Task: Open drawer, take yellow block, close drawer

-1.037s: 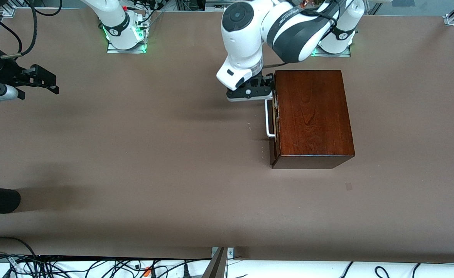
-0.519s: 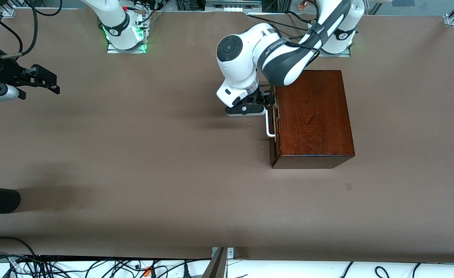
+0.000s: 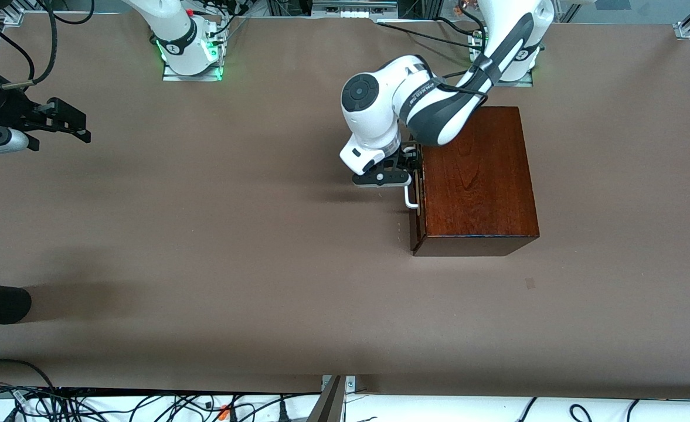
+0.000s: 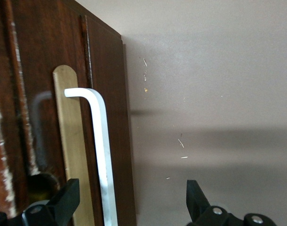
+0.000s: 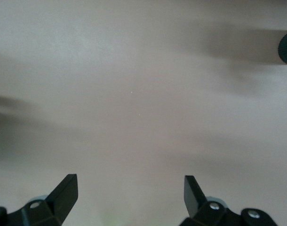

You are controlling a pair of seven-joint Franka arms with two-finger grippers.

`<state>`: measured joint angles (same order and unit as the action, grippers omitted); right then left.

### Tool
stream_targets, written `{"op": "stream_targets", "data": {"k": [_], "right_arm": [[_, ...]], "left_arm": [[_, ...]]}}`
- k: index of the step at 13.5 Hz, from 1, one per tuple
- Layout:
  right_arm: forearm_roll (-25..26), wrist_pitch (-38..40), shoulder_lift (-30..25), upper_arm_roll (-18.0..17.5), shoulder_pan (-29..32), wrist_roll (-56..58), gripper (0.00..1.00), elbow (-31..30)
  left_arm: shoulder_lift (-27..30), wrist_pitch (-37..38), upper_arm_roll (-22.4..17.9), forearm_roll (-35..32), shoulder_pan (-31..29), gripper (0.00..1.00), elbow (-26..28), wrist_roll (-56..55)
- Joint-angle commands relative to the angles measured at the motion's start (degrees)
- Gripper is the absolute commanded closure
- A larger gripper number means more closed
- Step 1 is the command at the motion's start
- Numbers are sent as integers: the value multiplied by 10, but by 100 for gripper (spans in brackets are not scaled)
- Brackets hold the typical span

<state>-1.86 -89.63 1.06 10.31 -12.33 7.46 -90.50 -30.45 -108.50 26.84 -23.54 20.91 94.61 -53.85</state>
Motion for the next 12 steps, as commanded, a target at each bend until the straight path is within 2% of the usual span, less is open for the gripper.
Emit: {"op": "stream_targets", "data": {"k": [1,3,12], "right_arm": [[-10,2,3,2,2,-2,0,10],[-10,2,3,2,2,-2,0,10],[-11,5,3,6,8,2,0,9]], "left_arm": [[-16,-14,-1,-25,-1,0,1,-19],[-23,-14,0,-42,1,0,0,-42],[-43,-23,1,-41,9,0,-15,-48]]}}
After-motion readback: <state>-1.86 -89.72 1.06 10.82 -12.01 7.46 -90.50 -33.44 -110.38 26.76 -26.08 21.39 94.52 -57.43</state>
